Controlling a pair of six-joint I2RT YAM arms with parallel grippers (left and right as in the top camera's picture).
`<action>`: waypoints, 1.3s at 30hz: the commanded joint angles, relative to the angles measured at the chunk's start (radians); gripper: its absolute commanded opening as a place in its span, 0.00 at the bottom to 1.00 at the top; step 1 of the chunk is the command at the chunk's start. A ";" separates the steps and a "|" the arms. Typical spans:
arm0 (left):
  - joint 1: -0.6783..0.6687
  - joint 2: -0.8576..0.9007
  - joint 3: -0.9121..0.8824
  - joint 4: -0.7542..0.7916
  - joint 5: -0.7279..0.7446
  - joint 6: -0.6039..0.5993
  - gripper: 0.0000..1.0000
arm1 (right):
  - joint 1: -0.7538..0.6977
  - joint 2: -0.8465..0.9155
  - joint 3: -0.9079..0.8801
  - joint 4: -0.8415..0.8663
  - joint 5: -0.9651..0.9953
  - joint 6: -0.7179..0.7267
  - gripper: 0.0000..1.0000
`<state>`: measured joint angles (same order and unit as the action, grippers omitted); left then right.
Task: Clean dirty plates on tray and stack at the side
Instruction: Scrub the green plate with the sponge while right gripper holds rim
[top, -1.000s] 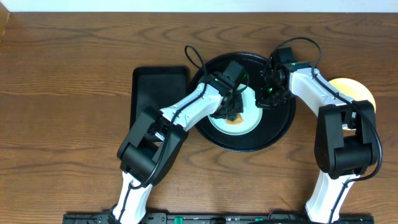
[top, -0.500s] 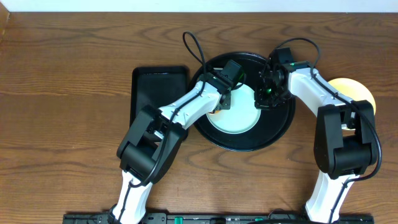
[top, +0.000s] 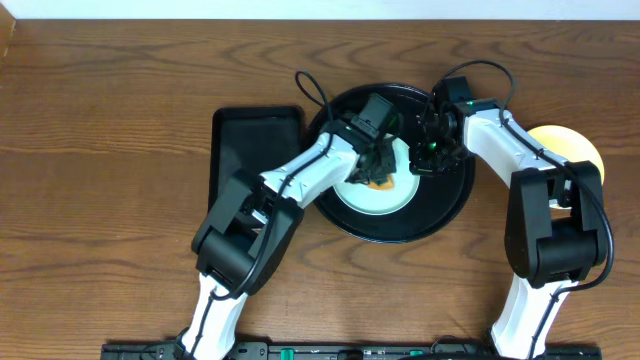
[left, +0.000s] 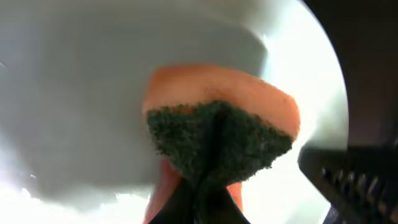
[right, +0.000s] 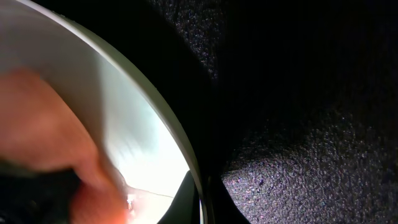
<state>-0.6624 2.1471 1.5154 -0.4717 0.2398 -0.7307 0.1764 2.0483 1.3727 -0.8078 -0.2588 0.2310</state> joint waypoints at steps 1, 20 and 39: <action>-0.003 0.031 -0.013 -0.061 -0.014 0.027 0.07 | -0.005 0.031 -0.008 0.002 0.120 0.007 0.01; 0.101 0.030 -0.012 0.060 -0.652 0.507 0.08 | -0.005 0.031 -0.008 0.001 0.120 0.008 0.01; 0.057 0.018 -0.026 -0.215 -0.399 0.387 0.08 | -0.005 0.031 -0.008 0.000 0.120 0.053 0.01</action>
<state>-0.6312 2.1468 1.5227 -0.5884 -0.2413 -0.3000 0.1841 2.0487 1.3739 -0.7910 -0.2680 0.2749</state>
